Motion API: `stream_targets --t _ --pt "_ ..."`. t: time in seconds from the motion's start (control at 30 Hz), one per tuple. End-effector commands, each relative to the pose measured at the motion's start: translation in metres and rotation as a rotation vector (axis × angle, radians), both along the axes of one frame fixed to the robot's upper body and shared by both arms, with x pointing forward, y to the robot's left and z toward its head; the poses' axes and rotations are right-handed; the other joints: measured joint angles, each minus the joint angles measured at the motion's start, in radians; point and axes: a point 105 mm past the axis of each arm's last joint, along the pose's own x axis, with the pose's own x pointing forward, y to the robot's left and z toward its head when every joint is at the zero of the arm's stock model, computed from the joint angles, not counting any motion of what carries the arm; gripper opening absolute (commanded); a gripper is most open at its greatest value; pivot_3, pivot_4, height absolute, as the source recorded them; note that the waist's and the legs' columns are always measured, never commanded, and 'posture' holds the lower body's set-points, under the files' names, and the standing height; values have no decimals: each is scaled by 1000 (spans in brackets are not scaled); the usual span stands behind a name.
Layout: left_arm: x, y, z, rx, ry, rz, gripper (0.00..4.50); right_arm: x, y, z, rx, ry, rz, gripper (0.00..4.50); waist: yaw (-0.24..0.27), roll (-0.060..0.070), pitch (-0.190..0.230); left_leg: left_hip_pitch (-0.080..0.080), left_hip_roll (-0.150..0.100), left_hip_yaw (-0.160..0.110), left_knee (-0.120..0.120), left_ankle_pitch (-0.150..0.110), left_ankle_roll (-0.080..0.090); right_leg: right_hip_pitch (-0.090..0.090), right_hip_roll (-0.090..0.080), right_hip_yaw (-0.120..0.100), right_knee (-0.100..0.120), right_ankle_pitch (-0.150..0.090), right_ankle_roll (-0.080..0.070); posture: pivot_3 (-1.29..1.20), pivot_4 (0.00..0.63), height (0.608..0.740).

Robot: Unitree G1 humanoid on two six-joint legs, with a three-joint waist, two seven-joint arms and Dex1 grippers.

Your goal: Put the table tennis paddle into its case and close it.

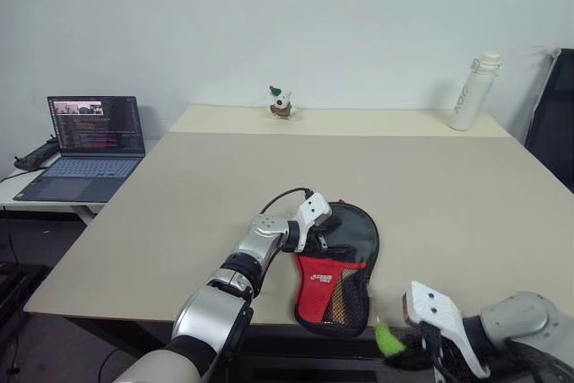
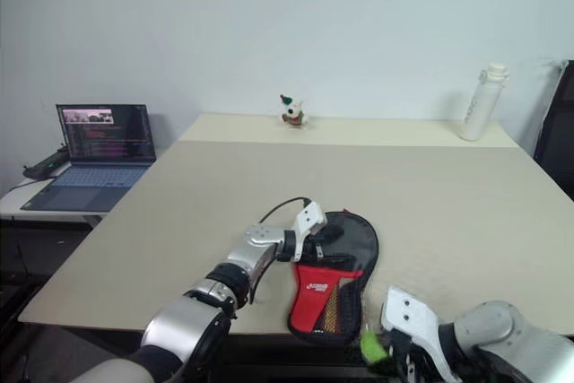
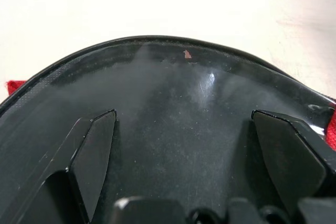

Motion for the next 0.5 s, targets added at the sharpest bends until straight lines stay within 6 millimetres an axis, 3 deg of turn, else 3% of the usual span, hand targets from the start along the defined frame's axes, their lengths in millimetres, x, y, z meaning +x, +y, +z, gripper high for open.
stream_targets --t 0.03,0.2,0.37,0.5 --pt "-8 6 -28 68 81 14 4500 -27 11 9 54 74 116 32 -1 0 0 0 0 0 0 0 0 0 0 0 0 0 0 0 150 740" --pt "-8 4 -28 73 74 12 4500 -36 17 11 89 111 123 32 0 0 0 0 1 0 1 0 0 1 0 0 0 0 0 0 150 740" --pt "-9 1 -27 70 68 4 4500 -22 20 9 104 79 61 32 1 -1 0 0 1 0 0 0 0 1 -1 0 -1 0 0 0 150 740" --pt "-8 -2 -23 52 58 6 4500 -10 17 17 128 58 23 1064 1 -1 0 0 1 0 1 0 0 1 -1 0 -1 0 0 0 150 740"
